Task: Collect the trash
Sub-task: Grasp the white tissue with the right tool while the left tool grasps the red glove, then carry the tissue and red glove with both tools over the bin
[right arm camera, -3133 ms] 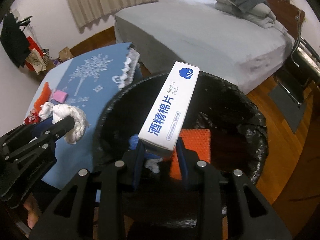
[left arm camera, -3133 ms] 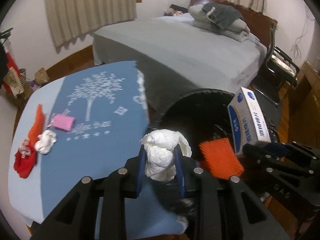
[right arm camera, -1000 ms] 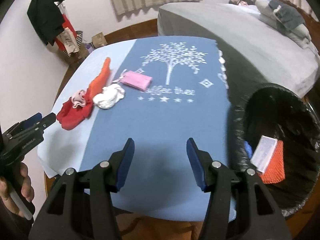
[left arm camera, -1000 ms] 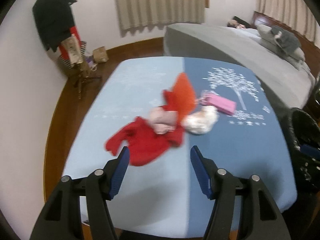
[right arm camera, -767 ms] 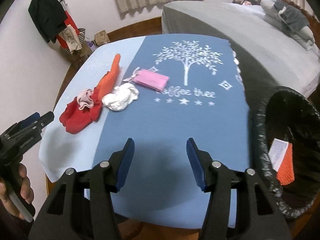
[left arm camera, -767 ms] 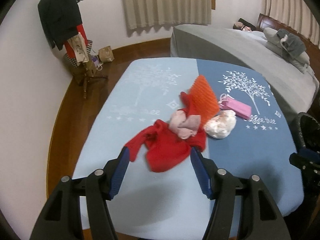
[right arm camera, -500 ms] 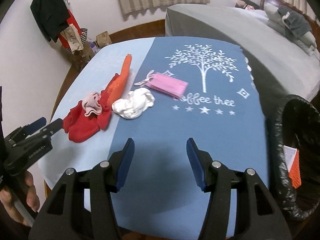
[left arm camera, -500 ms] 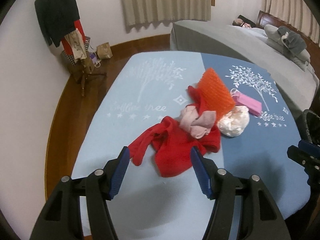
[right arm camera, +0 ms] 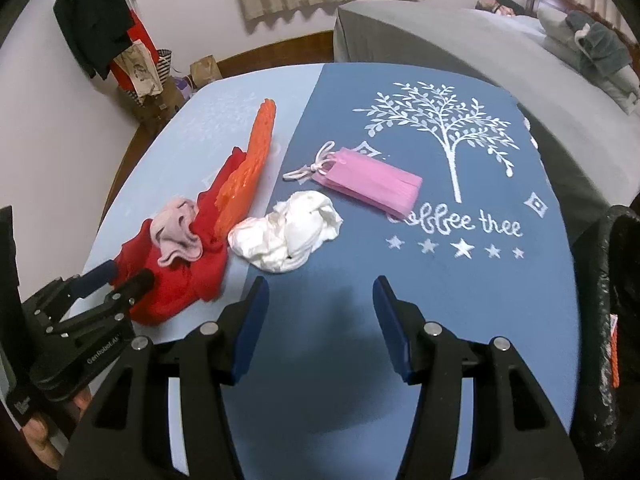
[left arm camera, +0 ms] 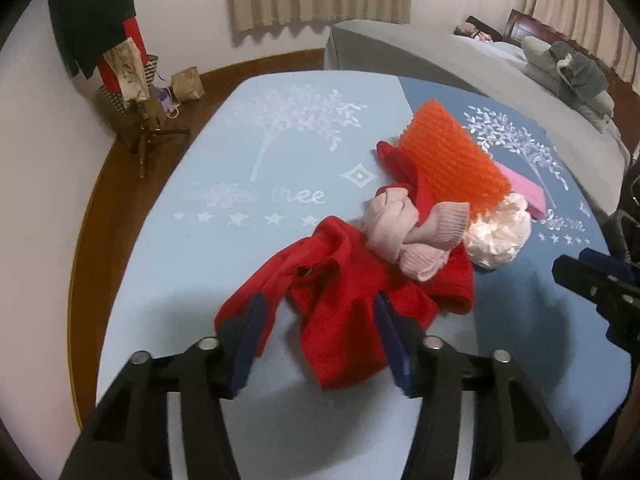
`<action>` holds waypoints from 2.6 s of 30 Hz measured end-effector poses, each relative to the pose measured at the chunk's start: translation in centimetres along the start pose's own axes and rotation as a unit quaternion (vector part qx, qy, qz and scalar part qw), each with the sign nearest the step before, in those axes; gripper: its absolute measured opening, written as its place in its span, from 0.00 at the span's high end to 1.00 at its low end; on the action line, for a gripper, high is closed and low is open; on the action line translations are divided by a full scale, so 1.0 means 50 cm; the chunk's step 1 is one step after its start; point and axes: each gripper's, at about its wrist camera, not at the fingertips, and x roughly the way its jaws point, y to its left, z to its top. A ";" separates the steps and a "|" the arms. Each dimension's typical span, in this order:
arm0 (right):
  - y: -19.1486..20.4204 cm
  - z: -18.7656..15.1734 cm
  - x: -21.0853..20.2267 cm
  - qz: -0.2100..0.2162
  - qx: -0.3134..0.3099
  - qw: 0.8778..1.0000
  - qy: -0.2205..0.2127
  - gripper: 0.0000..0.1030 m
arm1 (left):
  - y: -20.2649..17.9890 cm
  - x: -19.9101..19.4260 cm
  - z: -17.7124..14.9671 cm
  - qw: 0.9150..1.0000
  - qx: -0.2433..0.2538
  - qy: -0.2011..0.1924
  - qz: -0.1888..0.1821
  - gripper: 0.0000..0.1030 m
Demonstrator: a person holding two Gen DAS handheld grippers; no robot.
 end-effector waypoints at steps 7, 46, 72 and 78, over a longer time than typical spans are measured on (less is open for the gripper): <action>0.002 0.014 0.032 0.003 -0.001 1.000 0.005 0.48 | 0.004 0.031 0.000 1.000 0.004 0.013 -0.021 0.90; -0.069 -0.019 -0.109 0.056 0.003 0.998 -0.007 0.88 | -0.048 -0.172 0.021 0.999 -0.008 -0.041 -0.021 0.96; -0.203 -0.053 -0.337 0.032 -0.014 0.999 -0.040 0.88 | -0.311 -0.359 0.011 0.998 0.002 -0.064 -0.020 0.96; -0.239 -0.065 -0.355 0.022 -0.014 0.999 -0.040 0.88 | -0.358 -0.371 0.004 0.998 0.010 -0.062 -0.023 0.96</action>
